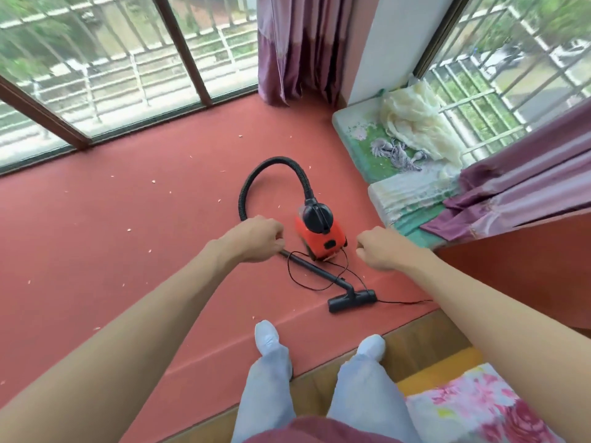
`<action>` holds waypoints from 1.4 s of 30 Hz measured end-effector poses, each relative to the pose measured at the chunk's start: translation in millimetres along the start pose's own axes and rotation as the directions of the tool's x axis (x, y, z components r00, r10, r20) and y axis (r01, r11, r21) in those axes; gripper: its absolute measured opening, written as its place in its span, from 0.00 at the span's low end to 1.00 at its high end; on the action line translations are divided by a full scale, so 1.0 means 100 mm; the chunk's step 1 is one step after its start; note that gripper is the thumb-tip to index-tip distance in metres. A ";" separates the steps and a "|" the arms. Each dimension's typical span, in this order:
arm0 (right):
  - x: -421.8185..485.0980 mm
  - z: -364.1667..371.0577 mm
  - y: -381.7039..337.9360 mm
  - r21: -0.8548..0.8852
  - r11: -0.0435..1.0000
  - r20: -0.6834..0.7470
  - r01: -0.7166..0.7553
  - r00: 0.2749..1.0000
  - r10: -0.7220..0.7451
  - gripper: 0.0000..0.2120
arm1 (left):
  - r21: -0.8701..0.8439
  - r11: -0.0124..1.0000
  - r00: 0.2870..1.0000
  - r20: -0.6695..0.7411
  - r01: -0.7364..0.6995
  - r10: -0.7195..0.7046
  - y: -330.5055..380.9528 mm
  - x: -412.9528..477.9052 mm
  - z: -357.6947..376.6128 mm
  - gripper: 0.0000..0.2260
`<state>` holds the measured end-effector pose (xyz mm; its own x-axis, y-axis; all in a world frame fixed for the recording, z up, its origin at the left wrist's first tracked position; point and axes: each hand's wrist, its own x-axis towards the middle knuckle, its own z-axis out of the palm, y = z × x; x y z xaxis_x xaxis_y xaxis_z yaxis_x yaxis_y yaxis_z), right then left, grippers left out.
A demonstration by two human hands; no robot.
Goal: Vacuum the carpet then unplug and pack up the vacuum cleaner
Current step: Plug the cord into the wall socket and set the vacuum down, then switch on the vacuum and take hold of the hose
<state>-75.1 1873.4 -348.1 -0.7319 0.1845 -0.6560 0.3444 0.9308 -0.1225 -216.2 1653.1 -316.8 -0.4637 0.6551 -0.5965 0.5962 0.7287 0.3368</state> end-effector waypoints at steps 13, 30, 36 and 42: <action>0.66 0.10 -0.08 0.212 0.971 0.031 -0.110 0.994 0.106 0.15 | 0.116 0.988 0.979 0.187 -0.107 0.084 -0.19 0.94 -0.36 0.12; 1.93 1.35 0.56 0.480 0.735 0.145 -0.479 0.869 0.472 0.10 | 0.320 0.833 0.879 0.319 -0.452 0.354 -0.15 3.32 0.46 0.07; 2.83 2.22 0.48 0.708 0.507 0.171 -0.492 0.816 0.552 0.17 | 0.376 0.751 0.831 0.371 -0.543 0.415 -0.50 4.30 1.28 0.07; 3.68 3.09 0.32 0.844 0.292 0.251 -0.451 0.811 0.528 0.28 | 0.424 0.641 0.768 0.318 -0.640 0.556 -0.71 5.09 2.27 0.13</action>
<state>-151.5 1873.9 -824.1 -0.2642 0.5620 -0.7838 0.9265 -0.0779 -0.3681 -345.9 1889.5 -810.2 0.1838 0.8446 -0.5029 0.9568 -0.0364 0.2885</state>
